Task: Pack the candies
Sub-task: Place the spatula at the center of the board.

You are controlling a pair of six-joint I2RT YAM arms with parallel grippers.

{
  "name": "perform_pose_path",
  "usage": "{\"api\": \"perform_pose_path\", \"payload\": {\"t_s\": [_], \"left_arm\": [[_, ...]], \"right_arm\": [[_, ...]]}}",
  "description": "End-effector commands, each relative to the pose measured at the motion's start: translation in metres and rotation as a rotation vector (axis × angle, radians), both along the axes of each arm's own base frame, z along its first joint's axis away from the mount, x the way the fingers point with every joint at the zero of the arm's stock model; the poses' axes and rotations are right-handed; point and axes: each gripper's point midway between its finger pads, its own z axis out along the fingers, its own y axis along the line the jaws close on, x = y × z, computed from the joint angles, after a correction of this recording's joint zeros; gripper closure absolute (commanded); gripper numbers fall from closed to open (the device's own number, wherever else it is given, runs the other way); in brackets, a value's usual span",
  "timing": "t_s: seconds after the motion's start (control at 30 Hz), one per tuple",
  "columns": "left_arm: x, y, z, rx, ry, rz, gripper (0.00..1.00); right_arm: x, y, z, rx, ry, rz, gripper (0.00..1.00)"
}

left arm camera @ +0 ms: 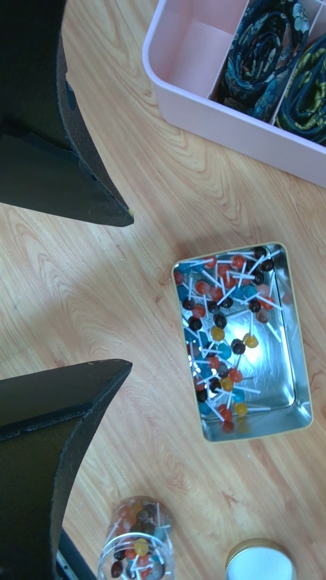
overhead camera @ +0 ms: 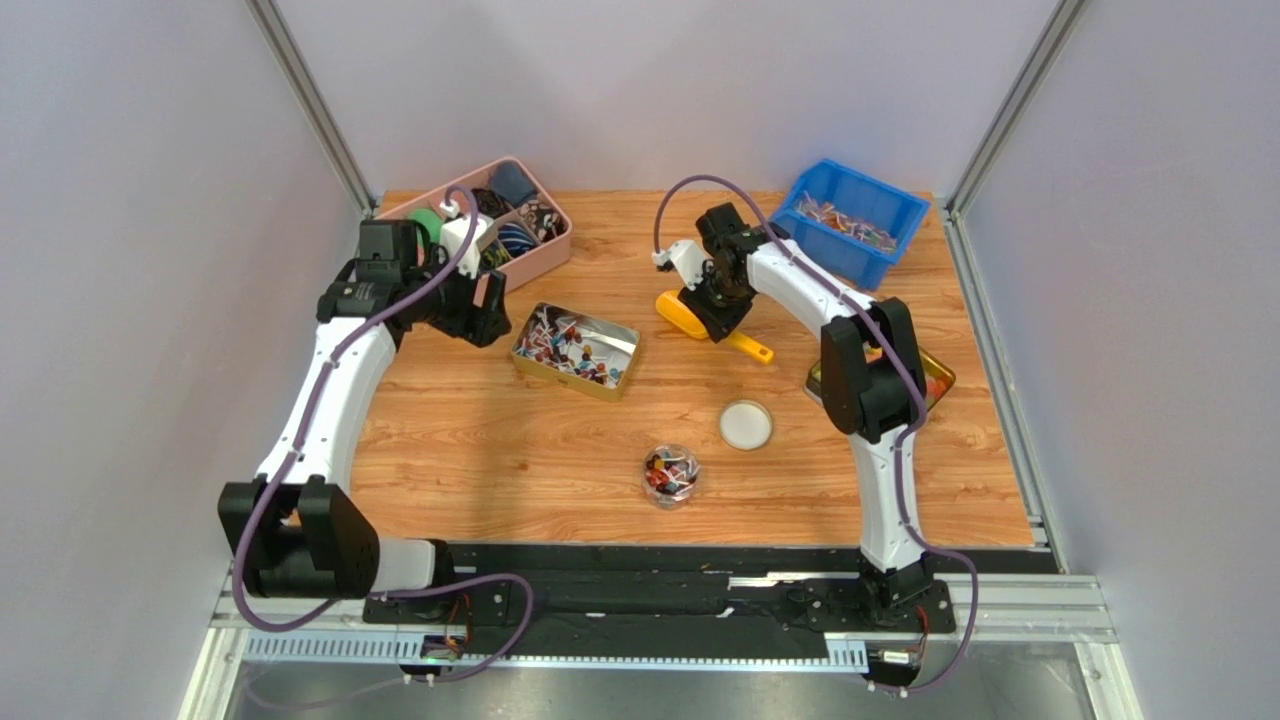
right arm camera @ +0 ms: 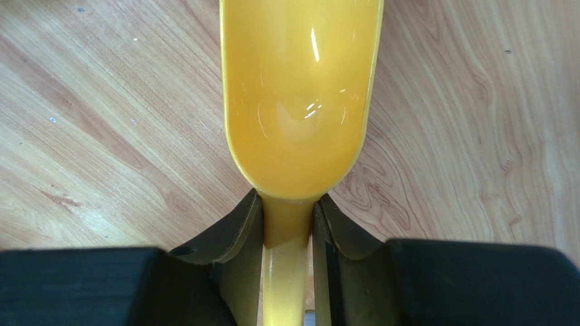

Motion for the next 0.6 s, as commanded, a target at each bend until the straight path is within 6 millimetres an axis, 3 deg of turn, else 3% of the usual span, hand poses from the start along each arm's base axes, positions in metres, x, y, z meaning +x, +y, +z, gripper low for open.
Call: {"api": "perform_pose_path", "payload": {"t_s": [0.0, 0.3, 0.43, 0.57], "left_arm": [[-0.018, -0.008, 0.014, -0.011, -0.058, -0.082, 0.20], [-0.035, -0.012, 0.022, -0.032, -0.077, -0.095, 0.18], [-0.041, -0.012, 0.027, -0.031, -0.089, -0.097, 0.18], [-0.049, -0.009, 0.033, -0.016, -0.100, -0.090, 0.16]], "right_arm": [[-0.001, 0.005, -0.017, 0.041, 0.025, -0.013, 0.73], [-0.003, 0.003, -0.009, 0.054, 0.011, -0.036, 0.57], [-0.001, -0.002, 0.014, 0.043, -0.036, -0.054, 0.52], [-0.004, -0.006, 0.062, 0.076, -0.126, -0.080, 0.41]]}}
